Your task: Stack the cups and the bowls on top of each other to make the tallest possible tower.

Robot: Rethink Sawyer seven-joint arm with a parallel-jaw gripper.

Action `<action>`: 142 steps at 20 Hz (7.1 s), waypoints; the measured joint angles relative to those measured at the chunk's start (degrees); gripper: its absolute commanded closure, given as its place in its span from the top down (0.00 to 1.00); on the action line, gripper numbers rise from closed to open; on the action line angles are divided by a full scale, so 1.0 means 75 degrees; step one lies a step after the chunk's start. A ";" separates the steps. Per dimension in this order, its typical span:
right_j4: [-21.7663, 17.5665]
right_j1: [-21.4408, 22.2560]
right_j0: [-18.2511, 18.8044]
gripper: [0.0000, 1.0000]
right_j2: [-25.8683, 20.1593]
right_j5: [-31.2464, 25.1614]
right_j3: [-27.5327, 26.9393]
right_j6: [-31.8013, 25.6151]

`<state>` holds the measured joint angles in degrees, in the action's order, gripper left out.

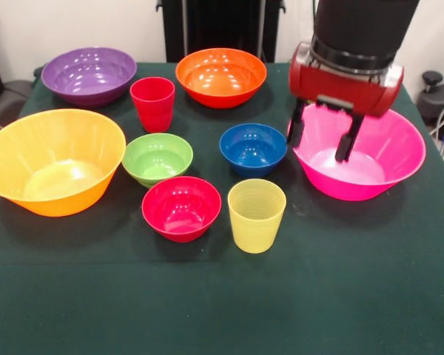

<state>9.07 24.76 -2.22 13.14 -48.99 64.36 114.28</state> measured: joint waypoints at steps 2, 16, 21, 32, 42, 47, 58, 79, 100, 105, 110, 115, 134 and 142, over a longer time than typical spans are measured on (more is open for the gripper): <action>0.0002 0.0249 -0.0113 1.00 0.0037 0.0016 0.0514 0.0000; 0.0006 0.0918 -0.0545 1.00 0.0229 0.1882 0.3491 0.0000; 0.0011 0.0925 -0.0649 1.00 0.0251 0.2805 0.4398 0.0000; -0.0006 0.0886 -0.0258 1.00 0.0205 0.3997 0.5431 0.0000; -0.0008 0.0935 0.0582 1.00 0.0148 0.4002 0.5217 0.0000; -0.0008 0.0965 0.0731 1.00 0.0147 0.3805 0.4901 0.0000; -0.0024 0.0877 0.0997 1.00 -0.0236 0.3976 0.4536 0.0000; -0.1313 0.0201 0.1881 1.00 -0.0951 0.6712 0.5445 0.0000; -0.1417 0.0208 0.2499 1.00 -0.1637 0.7038 0.6166 0.0000; -0.1417 0.0347 0.2514 1.00 -0.1671 0.6980 0.6166 0.0000; -0.1419 0.0475 0.2514 1.00 -0.1774 0.6970 0.6168 0.0000; -0.1419 0.0611 0.2514 1.00 -0.1938 0.6894 0.6169 0.0000; -0.1417 0.0605 0.2055 1.00 -0.2510 0.6882 0.6169 0.0000; -0.1359 0.0414 0.2055 1.00 -0.2526 0.6596 0.6155 0.0000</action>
<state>-1.12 27.86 13.20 -5.81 0.48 110.52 114.28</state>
